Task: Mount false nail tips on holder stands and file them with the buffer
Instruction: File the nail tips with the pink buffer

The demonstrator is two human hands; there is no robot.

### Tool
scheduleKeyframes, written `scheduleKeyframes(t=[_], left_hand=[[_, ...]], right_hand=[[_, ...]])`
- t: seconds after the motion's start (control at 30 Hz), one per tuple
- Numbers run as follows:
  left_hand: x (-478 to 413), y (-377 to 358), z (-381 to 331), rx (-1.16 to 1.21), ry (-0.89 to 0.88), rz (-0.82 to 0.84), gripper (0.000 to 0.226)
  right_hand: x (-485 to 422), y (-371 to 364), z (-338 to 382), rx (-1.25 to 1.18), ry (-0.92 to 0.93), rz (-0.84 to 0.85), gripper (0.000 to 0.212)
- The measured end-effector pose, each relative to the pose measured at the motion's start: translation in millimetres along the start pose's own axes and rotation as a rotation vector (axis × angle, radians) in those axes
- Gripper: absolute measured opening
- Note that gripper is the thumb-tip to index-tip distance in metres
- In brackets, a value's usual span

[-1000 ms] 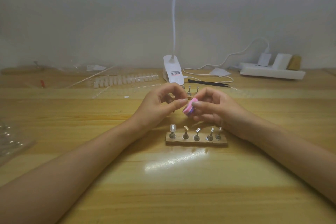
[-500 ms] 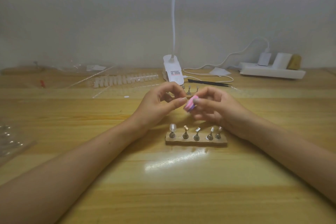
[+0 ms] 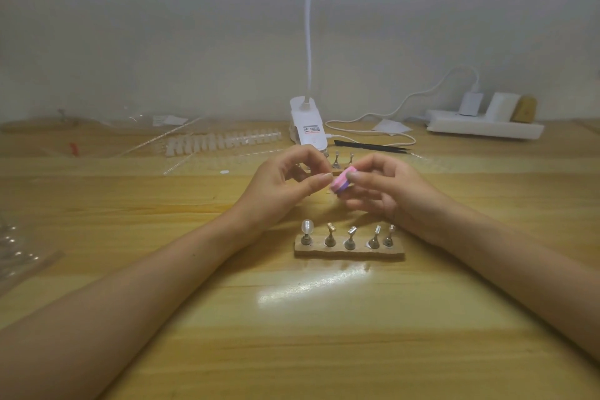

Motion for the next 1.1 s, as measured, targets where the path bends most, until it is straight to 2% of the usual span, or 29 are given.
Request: scheduleKeyframes(t=[0.07,0.17,0.3,0.4,0.53,0.63,0.77,0.93,1.0,1.1], left_hand=[[0.2,1.1,0.4,0.004,-0.002,-0.007,0.016],[0.6,2.1,1.2,0.040,0.007,-0.019,0.018],[-0.2,-1.3,-0.5,0.016,0.004,0.008,0.017],[0.6,0.5,0.1,0.028,0.008,-0.002,0.017],[0.8,1.1,0.9,0.036,0.020,-0.007,0.018],[0.2,0.7,0.6,0.020,0.020,-0.009,0.016],[1.1,0.0,-1.5,0.009,0.015,-0.002,0.016],[1.8,-0.6,-2.4,-0.004,0.005,0.007,0.014],[2.3,1.8,-0.2,0.044,0.021,-0.020,0.013],[1.4,-0.5,-2.0,-0.008,0.008,0.005,0.015]], right_hand=[[0.0,2.5,0.6,-0.011,0.005,-0.021,0.027],[1.1,-10.0,-2.9,0.163,-0.041,0.111,0.026],[0.6,2.0,0.3,0.004,-0.002,-0.003,0.027],[0.0,-7.2,-2.6,0.126,-0.041,0.104,0.024],[0.0,2.2,-0.7,0.009,-0.001,-0.002,0.027],[0.1,-6.7,-3.3,0.129,-0.042,0.108,0.025],[-1.0,5.0,-1.8,0.005,0.001,-0.015,0.029],[-1.5,5.0,-1.2,-0.003,-0.052,0.037,0.026],[-1.2,1.6,-2.0,0.047,-0.048,0.069,0.025],[0.3,-4.4,-2.6,0.109,-0.032,0.109,0.023]])
Point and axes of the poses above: each hand's wrist, its own x-axis away from the middle knuckle, its own y-axis out of the back of the hand, z = x × y, the point moved 6 cm from there along -x, towards the middle knuckle, and after that the axes turned 8 degrees about z, right-handed, at the moved point
